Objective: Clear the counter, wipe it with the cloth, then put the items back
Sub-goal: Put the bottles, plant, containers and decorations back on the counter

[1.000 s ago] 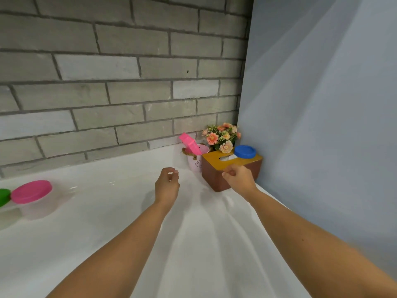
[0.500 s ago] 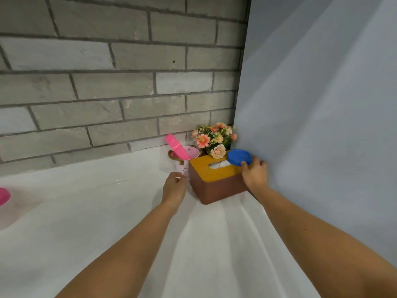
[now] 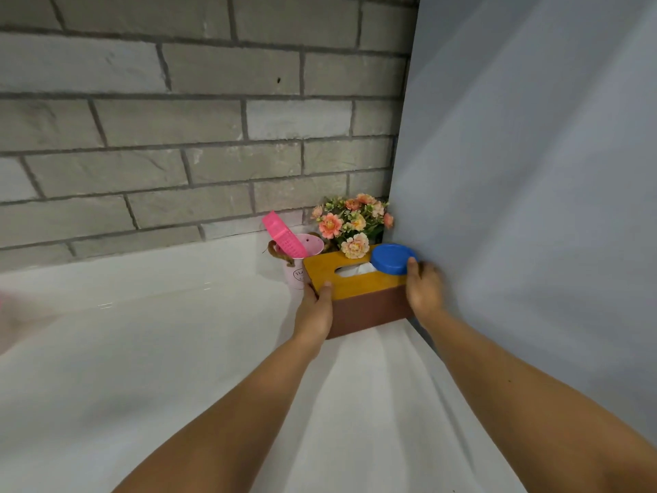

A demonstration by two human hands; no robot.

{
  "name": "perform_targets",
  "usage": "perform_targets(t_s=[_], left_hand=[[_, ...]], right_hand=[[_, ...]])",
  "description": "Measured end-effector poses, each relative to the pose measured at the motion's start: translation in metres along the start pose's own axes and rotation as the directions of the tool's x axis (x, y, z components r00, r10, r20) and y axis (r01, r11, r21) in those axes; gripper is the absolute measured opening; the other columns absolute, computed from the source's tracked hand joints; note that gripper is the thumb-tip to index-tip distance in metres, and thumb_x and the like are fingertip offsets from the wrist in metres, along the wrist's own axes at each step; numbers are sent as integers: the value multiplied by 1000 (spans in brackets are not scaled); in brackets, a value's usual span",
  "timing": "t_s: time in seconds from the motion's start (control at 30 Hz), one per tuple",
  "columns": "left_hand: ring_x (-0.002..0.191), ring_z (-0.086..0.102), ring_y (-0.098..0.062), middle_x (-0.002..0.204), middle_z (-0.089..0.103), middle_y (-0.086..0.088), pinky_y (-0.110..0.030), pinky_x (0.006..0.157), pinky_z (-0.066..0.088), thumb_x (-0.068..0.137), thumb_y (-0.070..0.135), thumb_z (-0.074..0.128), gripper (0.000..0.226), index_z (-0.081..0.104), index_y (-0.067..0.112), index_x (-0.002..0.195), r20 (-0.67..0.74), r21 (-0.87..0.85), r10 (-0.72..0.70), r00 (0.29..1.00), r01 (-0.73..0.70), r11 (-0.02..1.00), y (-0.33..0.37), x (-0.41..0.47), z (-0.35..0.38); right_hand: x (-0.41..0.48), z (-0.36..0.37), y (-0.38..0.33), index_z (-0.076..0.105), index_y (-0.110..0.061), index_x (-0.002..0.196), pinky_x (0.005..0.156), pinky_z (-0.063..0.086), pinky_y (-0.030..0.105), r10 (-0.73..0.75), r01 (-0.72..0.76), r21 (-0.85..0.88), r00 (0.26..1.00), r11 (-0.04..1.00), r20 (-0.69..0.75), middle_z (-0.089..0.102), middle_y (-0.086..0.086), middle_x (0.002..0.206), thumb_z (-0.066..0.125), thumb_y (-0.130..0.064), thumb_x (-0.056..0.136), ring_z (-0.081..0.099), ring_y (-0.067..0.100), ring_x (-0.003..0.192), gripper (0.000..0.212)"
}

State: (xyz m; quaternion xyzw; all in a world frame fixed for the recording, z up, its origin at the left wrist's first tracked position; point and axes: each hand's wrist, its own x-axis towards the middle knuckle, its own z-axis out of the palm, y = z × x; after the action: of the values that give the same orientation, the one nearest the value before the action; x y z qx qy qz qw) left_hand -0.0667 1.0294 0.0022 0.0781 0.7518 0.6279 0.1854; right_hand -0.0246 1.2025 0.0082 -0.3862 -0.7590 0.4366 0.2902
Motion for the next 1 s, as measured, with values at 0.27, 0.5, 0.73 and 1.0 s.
perform_targets(t_s=[0.27,0.5,0.73,1.0], left_hand=[[128,44,-30,142,45,-5,-41,105,36,94,55,31,59,29,24,145,-137,52,29,990,-22,998,-6,-19,0],[121,50,-29,133,53,-5,-38,99,40,90,60,38,62,36,25,142,-185,66,57,981,-46,997,-15,-49,-34],[116,53,-30,127,58,-6,-34,94,40,90,57,40,58,43,23,137,-285,69,86,955,-69,995,-18,-77,-106],[113,54,-29,125,58,-7,-40,97,44,89,59,41,56,46,23,132,-412,34,102,905,-97,995,-19,-100,-210]], right_hand=[[-30,-4,-4,50,11,119,94,36,39,24,-16,56,988,998,-154,44,26,128,35,-30,101,48,38,114,48],[-79,3,-15,51,11,117,86,38,38,37,-30,42,982,999,-187,44,23,126,32,-31,101,50,38,108,49],[-135,39,-51,52,9,115,83,40,40,-16,28,69,988,997,-155,44,23,123,33,-32,101,52,40,104,48],[-199,102,-110,53,9,114,81,40,39,-110,115,117,993,986,-53,44,23,123,34,-33,100,54,41,101,48]])
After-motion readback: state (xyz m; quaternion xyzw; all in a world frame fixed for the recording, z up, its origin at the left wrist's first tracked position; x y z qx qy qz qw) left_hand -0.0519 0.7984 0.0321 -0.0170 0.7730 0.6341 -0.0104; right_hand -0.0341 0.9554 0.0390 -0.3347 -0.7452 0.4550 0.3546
